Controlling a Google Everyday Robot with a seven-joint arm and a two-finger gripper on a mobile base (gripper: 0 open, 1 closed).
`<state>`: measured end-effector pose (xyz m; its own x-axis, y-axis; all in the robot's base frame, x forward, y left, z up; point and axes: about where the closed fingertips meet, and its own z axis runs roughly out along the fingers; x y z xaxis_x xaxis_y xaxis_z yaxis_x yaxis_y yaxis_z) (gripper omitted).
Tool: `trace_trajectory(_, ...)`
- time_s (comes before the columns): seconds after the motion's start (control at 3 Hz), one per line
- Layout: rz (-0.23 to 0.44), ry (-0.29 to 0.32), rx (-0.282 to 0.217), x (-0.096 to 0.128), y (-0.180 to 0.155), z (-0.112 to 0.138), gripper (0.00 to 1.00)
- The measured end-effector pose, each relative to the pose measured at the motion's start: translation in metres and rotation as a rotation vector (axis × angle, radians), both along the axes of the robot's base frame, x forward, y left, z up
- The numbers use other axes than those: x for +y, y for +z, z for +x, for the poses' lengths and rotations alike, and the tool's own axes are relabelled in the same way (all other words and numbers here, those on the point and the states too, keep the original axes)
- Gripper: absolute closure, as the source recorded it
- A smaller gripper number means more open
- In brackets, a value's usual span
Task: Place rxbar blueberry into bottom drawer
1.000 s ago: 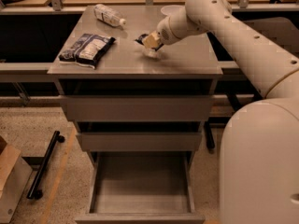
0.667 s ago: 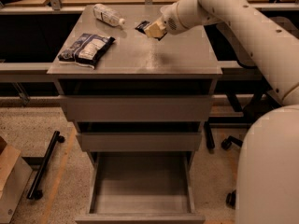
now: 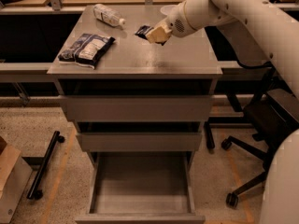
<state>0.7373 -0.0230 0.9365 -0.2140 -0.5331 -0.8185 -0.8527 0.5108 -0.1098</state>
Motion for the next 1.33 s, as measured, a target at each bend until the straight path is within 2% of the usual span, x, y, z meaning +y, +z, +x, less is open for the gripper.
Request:
trace_trajectory(0.67, 0.027, 0.011, 0.139, -0.003, -0.035, -0.089, 1.0)
trace_trajectory(1.0, 0.038, -0.029, 0.196, -0.004, -0.048, -0.146, 1.0)
trace_trajectory(1.33, 0.006, -0.019, 0.248, -0.004, -0.078, -0.162, 1.0)
